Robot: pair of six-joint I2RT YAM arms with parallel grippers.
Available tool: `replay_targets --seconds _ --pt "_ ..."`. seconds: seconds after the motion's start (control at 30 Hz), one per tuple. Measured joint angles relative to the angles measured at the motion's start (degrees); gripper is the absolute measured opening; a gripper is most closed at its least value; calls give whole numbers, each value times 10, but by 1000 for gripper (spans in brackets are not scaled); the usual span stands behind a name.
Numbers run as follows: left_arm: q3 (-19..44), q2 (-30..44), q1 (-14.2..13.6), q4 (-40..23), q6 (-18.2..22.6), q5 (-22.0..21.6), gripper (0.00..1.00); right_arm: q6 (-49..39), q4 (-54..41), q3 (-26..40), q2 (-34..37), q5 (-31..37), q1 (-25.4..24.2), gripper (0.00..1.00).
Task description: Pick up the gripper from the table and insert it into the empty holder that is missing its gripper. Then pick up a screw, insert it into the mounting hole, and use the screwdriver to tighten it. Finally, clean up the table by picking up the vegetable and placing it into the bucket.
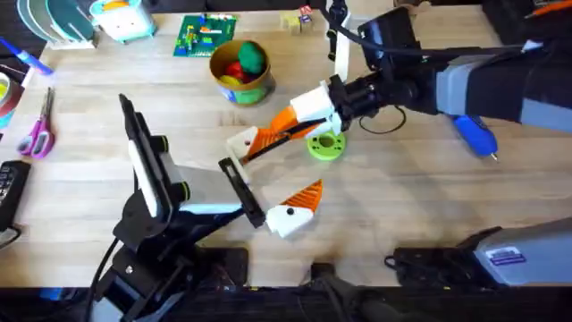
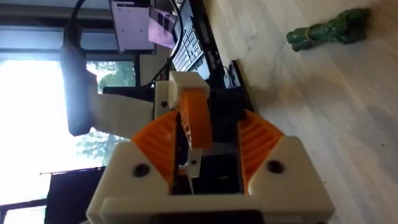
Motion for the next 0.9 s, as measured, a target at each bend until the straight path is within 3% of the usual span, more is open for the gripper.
replay_targets --seconds 0.13,0.27,0.4,0.53,0.7,0.8,0.9 --pt "0 0 0 0 0 0 993 0 0 0 0 2 0 546" --pt "0 0 0 0 0 0 992 2 0 0 0 2 0 747" --pt "0 0 0 0 0 0 993 2 0 0 0 5 0 888" --pt "0 0 0 0 0 0 993 1 13 0 0 21 -8 900" --pt "0 0 0 0 0 1 993 -3 42 0 0 57 -53 906" --pt "0 0 0 0 0 1 992 -32 -1 5 -14 107 -82 909" --pt "0 0 0 0 0 1 992 -107 -101 11 -71 198 -96 910"
